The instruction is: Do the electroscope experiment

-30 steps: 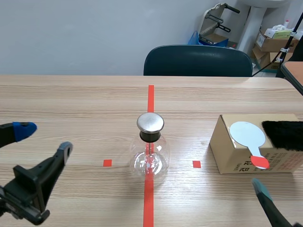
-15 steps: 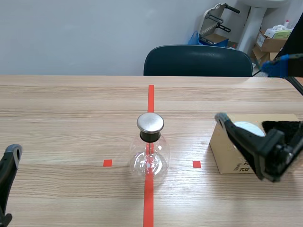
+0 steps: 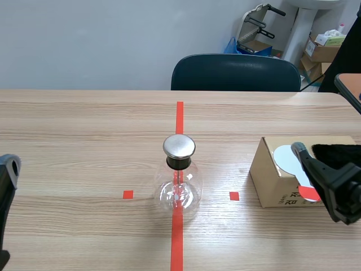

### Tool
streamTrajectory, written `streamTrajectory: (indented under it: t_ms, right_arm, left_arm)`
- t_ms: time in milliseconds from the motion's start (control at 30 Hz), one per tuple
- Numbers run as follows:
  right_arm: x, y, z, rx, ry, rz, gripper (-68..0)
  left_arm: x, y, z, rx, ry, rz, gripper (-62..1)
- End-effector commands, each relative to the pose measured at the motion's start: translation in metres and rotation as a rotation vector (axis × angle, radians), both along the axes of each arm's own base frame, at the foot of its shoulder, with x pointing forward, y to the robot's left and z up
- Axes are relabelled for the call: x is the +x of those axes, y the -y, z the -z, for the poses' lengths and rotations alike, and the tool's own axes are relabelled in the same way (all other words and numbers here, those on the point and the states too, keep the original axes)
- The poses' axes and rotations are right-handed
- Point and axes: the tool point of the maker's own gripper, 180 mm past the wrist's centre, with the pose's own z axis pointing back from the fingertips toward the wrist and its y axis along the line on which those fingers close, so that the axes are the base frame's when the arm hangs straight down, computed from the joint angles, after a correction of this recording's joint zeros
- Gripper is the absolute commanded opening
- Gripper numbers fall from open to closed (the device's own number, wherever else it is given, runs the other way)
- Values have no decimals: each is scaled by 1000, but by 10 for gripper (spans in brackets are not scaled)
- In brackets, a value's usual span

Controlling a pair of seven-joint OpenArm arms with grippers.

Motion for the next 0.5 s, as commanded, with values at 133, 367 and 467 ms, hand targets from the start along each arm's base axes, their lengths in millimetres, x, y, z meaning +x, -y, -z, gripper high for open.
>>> streamTrajectory:
  t_ms: [133,367,467]
  right_arm:
    - [-4,2,-8,-8,11,-40,4]
    - [-10,-6,-11,17,4,-103,4]
    - [-11,-9,-13,31,11,-113,4]
  left_arm:
    - [1,4,7,20,-42,17,-170]
    - [2,0,30,39,-173,-3,-170]
    - [2,-2,37,44,-216,-12,-170]
